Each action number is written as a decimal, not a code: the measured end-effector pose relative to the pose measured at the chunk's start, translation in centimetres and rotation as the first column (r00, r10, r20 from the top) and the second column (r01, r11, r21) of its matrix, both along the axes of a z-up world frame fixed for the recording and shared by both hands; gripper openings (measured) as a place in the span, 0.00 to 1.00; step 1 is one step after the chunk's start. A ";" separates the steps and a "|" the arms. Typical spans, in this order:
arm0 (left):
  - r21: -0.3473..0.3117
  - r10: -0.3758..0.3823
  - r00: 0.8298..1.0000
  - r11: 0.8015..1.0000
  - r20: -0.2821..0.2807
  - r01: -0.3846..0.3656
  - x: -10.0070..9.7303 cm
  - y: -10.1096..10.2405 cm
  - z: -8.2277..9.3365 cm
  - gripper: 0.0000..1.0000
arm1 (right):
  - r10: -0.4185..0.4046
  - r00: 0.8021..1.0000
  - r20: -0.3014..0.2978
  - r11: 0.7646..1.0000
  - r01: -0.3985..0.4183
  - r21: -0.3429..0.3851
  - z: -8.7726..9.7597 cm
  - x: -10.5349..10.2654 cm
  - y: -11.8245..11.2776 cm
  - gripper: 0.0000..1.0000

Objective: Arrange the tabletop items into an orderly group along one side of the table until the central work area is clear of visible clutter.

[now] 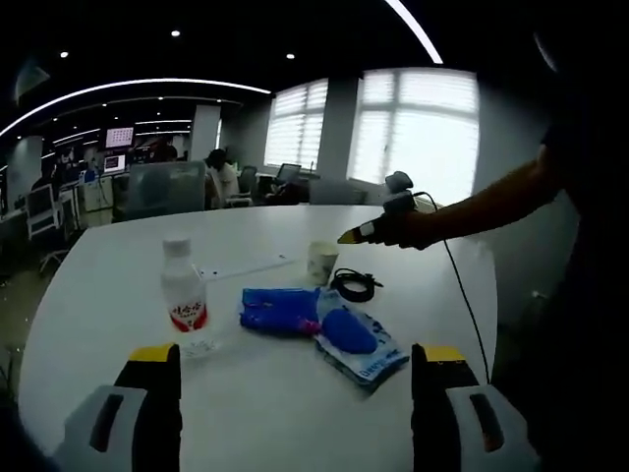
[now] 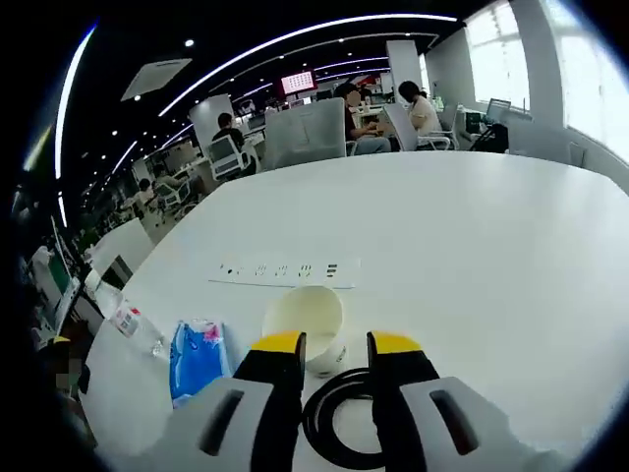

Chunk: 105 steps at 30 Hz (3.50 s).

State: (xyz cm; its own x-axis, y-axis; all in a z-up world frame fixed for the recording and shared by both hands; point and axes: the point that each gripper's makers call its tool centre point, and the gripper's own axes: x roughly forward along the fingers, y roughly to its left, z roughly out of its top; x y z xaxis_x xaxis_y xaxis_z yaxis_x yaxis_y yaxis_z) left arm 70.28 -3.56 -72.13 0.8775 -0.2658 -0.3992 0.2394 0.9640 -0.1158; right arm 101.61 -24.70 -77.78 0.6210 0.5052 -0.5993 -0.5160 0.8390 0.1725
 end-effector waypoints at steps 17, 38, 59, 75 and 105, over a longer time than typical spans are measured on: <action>-0.007 -0.011 1.000 1.000 -0.008 0.011 1.1 0.6 -1.0 0.94 | -0.060 0.998 -0.019 0.998 0.059 -0.029 -2.1 2.0 1.0 0.13; -0.027 -0.031 1.000 0.999 0.001 0.031 1.7 1.0 -1.3 0.93 | -0.083 0.996 -0.013 0.994 0.082 -0.065 -2.9 2.2 -0.1 0.00; -0.018 -0.061 0.998 0.998 0.028 0.062 1.0 1.2 -0.7 0.93 | -0.044 0.999 0.006 0.999 0.044 0.007 1.5 -0.8 1.6 0.00; -0.009 -0.073 0.997 0.997 0.028 0.073 0.1 1.3 -0.6 0.94 | 0.094 0.996 -0.009 0.992 -0.093 0.090 3.1 -4.6 8.3 0.00; -0.004 -0.038 0.999 0.999 0.037 0.039 -2.3 3.0 -0.2 0.95 | 0.371 0.927 -0.053 0.922 -0.361 0.139 2.4 -12.1 19.7 0.00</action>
